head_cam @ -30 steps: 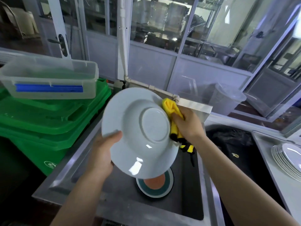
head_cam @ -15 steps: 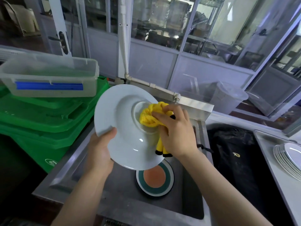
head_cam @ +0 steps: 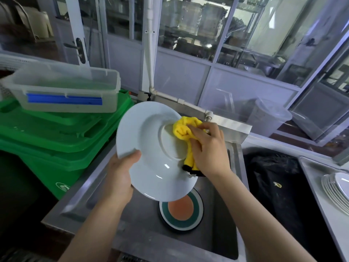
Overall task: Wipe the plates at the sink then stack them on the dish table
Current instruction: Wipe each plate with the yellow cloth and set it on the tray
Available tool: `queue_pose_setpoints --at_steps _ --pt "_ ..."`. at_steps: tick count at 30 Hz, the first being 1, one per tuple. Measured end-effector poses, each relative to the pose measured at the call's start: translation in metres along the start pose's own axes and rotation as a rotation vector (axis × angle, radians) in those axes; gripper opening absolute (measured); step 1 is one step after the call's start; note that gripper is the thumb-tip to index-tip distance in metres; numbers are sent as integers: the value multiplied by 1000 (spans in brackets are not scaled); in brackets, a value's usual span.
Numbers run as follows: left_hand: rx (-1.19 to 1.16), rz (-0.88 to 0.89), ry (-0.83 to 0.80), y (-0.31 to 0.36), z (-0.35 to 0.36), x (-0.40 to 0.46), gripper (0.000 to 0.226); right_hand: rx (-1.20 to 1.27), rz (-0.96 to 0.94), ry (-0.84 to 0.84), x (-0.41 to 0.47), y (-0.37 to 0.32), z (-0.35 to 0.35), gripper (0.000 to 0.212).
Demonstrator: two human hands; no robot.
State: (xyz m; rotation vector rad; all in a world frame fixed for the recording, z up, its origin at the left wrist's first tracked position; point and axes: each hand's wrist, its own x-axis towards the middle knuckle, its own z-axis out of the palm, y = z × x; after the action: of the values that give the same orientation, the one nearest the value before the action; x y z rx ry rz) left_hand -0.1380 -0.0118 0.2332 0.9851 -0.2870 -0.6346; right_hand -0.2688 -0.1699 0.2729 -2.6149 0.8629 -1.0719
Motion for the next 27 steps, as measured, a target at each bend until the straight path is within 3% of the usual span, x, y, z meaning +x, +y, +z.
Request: queue_pose_setpoints --at_steps 2,4,8,14,16,18,21,24,27 --pt "-44 -10 -20 2 -3 3 37 109 213 -30 -3 16 5 26" --pt "-78 5 -58 6 -6 5 43 155 312 -80 -7 27 7 28" --pt "-169 74 -8 9 -2 9 45 86 186 -132 -21 20 2 31" --pt "-248 96 90 7 7 13 40 192 -185 -135 -42 -29 -1 34" --pt "-243 92 101 7 8 13 43 195 -211 -142 -43 -32 3 35" --pt "-236 90 103 6 4 11 41 288 -31 -116 -43 -28 5 30" --pt "-219 79 104 7 -1 7 40 615 524 47 -41 -17 3 16" --pt "-259 46 72 9 -4 5 40 1075 1017 177 -36 -7 -4 17" --pt "-265 25 -2 10 -5 5 38 1407 1242 -15 -35 -12 -5 39"
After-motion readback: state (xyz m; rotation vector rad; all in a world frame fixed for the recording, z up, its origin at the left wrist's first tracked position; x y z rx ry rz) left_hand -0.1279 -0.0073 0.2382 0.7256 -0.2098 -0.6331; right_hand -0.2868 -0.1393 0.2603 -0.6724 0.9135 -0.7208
